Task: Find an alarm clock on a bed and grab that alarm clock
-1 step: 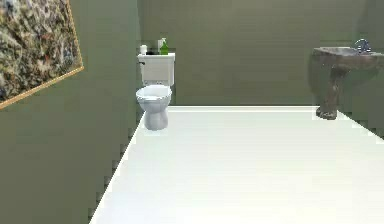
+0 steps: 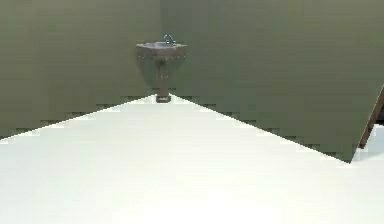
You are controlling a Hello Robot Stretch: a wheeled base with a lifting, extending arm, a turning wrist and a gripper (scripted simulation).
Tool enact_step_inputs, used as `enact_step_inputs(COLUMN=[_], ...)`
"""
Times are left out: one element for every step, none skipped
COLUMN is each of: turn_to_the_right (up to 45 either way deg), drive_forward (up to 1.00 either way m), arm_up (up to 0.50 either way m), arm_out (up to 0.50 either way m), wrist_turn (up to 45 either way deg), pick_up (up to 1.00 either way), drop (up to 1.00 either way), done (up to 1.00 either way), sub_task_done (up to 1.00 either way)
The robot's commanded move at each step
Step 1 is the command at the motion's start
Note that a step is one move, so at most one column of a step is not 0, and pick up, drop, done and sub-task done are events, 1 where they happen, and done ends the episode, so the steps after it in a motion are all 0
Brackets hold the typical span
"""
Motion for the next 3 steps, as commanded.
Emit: enact_step_inputs(turn_to_the_right=[45.0, 45.0, 6.0], drive_forward=[0.00, 0.00, 0.00], arm_up=[0.00, 0.00, 0.00], arm_out=[0.00, 0.00, 0.00], wrist_turn=[0.0, 0.0, 0.0], pick_up=[0.00, 0.00, 0.00], drop=[0.00, 0.00, 0.00], done=[0.00, 0.00, 0.00], sub_task_done=[0.00, 0.00, 0.00])
